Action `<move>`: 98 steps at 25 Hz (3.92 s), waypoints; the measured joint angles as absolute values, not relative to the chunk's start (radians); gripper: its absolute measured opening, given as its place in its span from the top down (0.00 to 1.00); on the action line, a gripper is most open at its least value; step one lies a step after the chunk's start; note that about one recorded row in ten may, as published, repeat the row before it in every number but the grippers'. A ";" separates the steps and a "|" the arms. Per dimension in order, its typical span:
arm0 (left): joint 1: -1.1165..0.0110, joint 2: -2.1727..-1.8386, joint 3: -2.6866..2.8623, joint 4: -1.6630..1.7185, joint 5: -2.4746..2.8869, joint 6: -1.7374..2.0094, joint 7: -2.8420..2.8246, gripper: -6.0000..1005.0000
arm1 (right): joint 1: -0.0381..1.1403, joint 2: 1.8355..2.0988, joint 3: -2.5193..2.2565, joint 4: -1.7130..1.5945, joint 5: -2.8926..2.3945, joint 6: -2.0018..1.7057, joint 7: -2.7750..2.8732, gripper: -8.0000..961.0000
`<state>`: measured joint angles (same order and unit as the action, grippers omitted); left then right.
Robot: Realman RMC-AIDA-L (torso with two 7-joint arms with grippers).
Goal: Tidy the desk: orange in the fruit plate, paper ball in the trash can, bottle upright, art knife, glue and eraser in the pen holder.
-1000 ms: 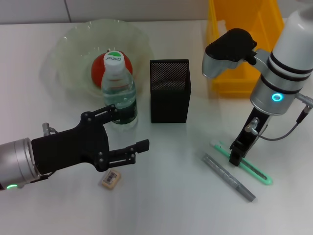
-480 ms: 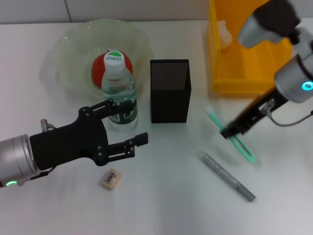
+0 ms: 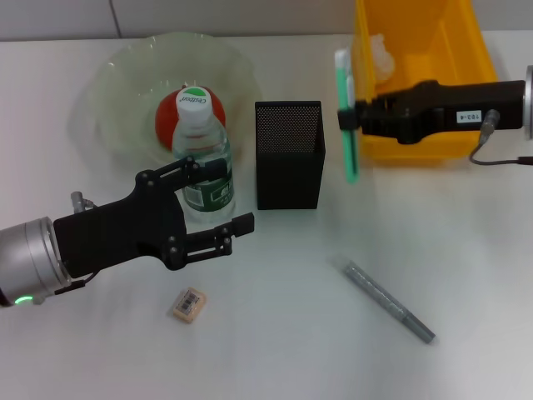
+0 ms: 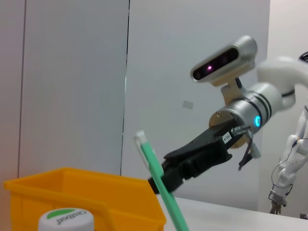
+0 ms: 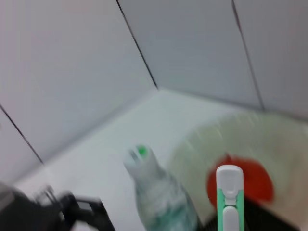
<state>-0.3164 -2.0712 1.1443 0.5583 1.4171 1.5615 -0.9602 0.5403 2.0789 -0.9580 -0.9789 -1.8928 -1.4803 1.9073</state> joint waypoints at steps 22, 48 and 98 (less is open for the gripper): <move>-0.332 -2.074 1.144 0.534 1.414 1.558 -0.960 0.20 | 0.695 2.087 -0.984 -0.360 -1.501 -1.233 1.119 0.80; -0.323 -2.072 1.144 0.534 1.414 1.570 -0.956 0.20 | 0.532 2.088 -1.055 -0.485 -1.465 -1.428 1.164 0.54; -0.254 -2.069 1.168 1.555 1.989 1.620 -2.109 0.20 | 0.252 2.083 -1.004 -0.190 -1.375 -1.703 0.657 0.24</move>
<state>-0.2544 -2.0688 1.1682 1.5548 1.9893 1.6205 -2.1089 0.2520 2.0834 -1.0035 -0.1904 -1.3750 -1.7028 0.6566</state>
